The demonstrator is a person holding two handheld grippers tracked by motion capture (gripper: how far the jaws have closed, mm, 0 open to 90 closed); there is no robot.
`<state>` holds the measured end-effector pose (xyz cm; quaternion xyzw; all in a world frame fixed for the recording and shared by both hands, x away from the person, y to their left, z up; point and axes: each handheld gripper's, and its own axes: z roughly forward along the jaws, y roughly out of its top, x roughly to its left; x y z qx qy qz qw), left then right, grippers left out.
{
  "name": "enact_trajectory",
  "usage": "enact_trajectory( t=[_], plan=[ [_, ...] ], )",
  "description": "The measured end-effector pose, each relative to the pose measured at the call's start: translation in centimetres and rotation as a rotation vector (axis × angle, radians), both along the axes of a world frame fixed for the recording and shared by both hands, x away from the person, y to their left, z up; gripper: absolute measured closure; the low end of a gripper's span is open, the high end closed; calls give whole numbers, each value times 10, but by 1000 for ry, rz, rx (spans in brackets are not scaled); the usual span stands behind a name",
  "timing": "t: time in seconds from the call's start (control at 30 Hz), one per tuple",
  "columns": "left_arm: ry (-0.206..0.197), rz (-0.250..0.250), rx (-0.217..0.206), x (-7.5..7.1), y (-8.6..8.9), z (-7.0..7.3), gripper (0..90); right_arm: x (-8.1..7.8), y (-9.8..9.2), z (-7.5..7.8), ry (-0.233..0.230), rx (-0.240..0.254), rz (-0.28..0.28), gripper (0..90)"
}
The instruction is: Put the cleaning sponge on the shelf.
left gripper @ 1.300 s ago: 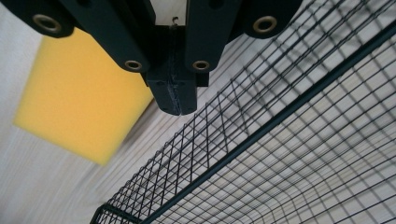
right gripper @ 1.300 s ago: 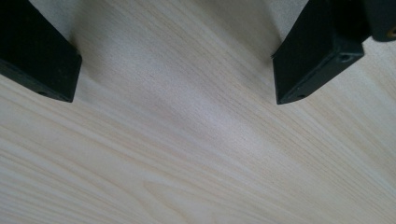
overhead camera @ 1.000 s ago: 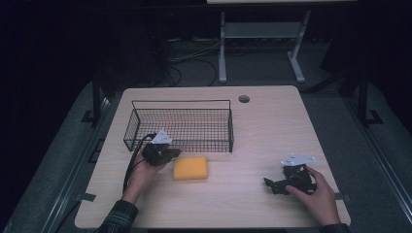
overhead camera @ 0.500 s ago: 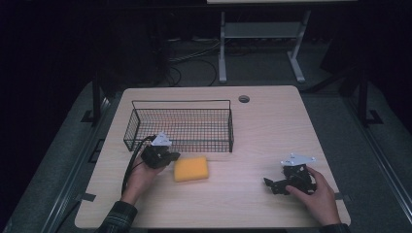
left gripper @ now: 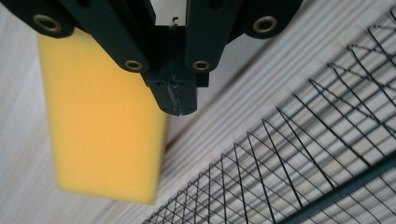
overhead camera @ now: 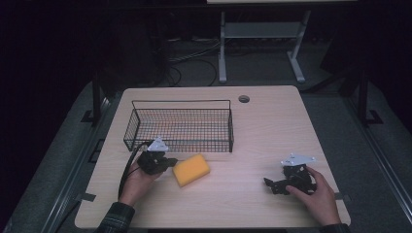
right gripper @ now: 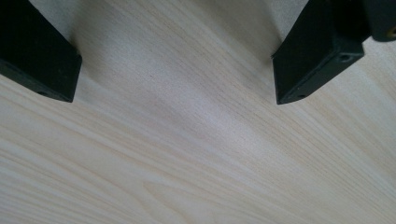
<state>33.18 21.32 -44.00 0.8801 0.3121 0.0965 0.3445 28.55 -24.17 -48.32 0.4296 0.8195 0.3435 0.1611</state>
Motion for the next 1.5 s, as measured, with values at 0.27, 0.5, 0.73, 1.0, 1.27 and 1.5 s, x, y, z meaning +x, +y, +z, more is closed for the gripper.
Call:
enact_trajectory(
  t=[0.27,0.5,0.73,1.0,1.27,1.5],
  plan=[
    [24,21,-3,-10,4,0,898,0,0,0,0,0,0,4],
    [41,43,-20,-8,7,3,896,0,0,0,0,0,0,4],
    [43,69,-26,-6,11,12,758,0,0,0,0,0,0,4],
    [47,100,-12,-5,9,23,518,0,0,0,0,0,0,4],
    [47,98,24,-4,-4,28,290,0,0,0,0,0,0,4],
    [68,79,39,-2,-16,28,170,0,0,0,0,0,0,4]
  ],
)
